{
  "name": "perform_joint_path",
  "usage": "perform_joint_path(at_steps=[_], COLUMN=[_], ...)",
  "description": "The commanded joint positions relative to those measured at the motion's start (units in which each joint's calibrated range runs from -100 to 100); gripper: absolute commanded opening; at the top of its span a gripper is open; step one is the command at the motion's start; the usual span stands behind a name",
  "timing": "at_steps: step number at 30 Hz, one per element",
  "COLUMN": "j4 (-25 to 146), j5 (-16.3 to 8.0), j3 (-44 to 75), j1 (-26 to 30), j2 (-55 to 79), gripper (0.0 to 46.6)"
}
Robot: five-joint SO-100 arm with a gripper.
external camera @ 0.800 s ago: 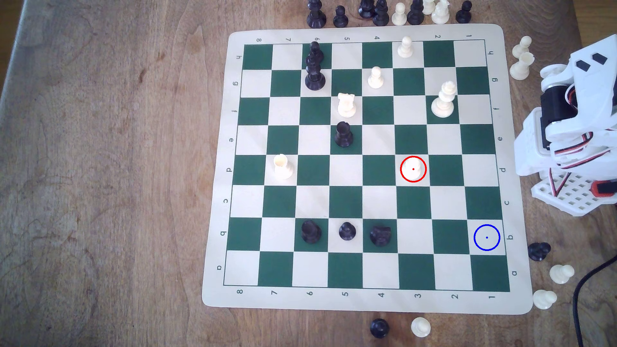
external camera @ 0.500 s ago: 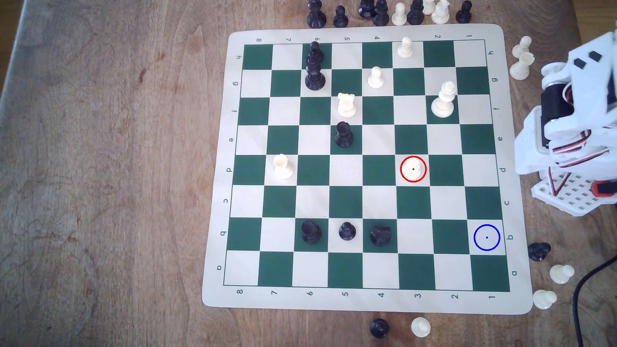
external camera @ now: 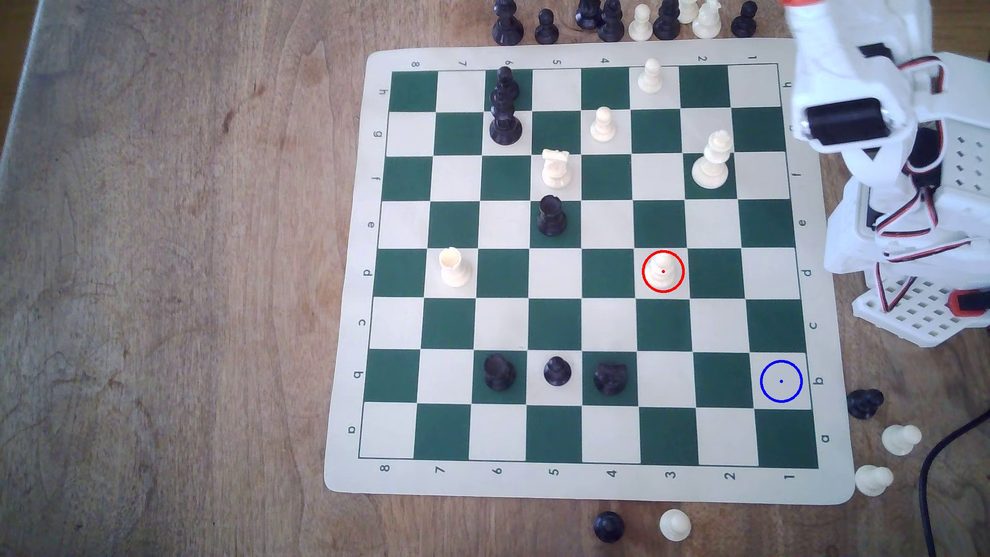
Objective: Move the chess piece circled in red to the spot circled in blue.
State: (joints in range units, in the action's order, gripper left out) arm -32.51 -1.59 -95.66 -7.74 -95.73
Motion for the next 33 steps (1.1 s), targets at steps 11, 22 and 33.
perform_joint_path(at_steps=[11, 22, 33], j4=[62.9, 101.1, 106.5], j5=[-10.5, -5.4, -11.3], j3=[21.6, 38.5, 48.8], j1=[-1.1, 1.4, 8.4], j2=[0.1, 8.2, 38.1], gripper=[0.2, 0.4, 1.5])
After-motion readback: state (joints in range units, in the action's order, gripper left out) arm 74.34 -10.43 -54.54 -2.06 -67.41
